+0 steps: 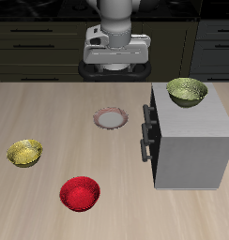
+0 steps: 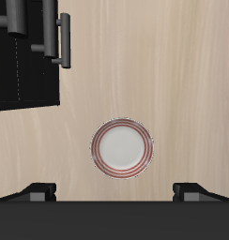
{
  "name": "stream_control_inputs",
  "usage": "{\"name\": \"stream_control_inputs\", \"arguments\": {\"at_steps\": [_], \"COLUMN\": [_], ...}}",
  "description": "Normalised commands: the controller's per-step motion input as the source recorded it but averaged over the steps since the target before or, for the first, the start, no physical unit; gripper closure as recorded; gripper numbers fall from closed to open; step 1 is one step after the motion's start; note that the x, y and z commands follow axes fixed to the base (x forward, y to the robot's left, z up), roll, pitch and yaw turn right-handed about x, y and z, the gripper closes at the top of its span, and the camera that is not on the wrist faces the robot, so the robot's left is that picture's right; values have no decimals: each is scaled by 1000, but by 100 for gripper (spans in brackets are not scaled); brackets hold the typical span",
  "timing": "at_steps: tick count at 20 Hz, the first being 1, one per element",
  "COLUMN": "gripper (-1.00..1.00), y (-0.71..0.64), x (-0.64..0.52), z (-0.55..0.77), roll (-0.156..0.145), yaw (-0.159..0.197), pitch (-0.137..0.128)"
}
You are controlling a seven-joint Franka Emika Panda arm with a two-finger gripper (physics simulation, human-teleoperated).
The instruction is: Open the middle drawer of the white cabinet
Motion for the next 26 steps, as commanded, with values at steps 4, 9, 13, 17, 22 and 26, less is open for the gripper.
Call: {"name": "stream_control_inputs", "arguments": {"at_steps": [4, 9, 13, 17, 22, 26], "gripper": [-100, -100, -100, -100, -100, -100], "y": [-142, -135, -180, -182, -151, -83], "x": [289, 209, 283, 251, 247, 172], "z": [-24, -9, -65, -15, 52, 30], "roll": [-4, -9, -15, -22, -3, -8], "yaw": [12, -11, -8, -1, 10, 6], "pitch": [-1, 6, 17, -3, -26, -20]}}
